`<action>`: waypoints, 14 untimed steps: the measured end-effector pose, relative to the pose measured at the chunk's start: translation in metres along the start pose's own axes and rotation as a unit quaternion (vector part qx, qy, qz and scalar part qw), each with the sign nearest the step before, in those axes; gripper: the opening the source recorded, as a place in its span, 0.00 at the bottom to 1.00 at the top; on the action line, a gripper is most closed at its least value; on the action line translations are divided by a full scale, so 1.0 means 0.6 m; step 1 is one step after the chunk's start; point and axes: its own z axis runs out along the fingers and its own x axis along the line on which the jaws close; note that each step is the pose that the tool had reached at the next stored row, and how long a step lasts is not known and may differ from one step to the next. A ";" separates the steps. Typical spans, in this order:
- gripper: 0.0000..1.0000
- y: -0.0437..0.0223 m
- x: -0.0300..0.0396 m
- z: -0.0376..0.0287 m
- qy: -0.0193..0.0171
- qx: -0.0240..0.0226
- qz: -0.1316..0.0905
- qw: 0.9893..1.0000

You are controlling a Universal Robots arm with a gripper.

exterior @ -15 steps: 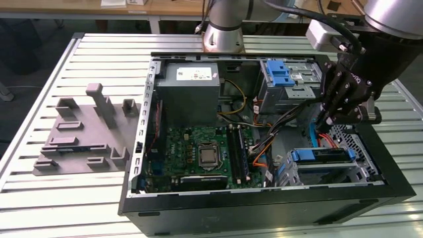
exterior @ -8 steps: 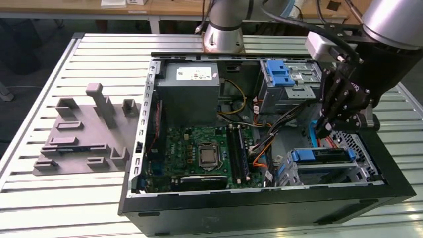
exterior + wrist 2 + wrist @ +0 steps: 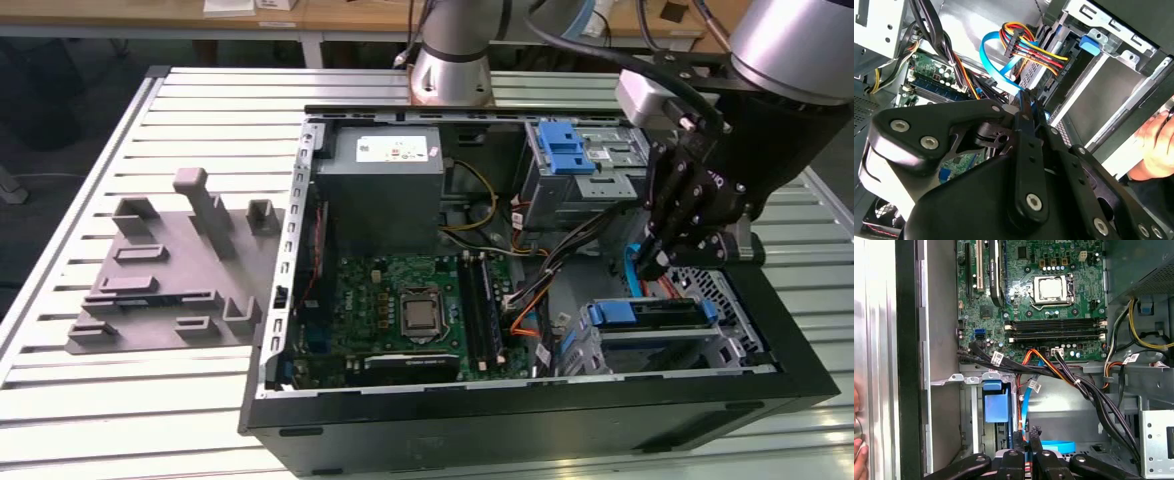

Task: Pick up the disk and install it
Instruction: 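Insert the second disk wire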

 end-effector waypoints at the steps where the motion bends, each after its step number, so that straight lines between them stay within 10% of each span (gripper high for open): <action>1: 0.16 0.000 0.002 0.001 -0.001 0.000 0.000 1.000; 11: 0.16 -0.002 0.022 0.013 -0.006 0.000 0.000 1.000; 14: 0.16 -0.002 0.022 0.014 -0.018 -0.001 -0.001 1.000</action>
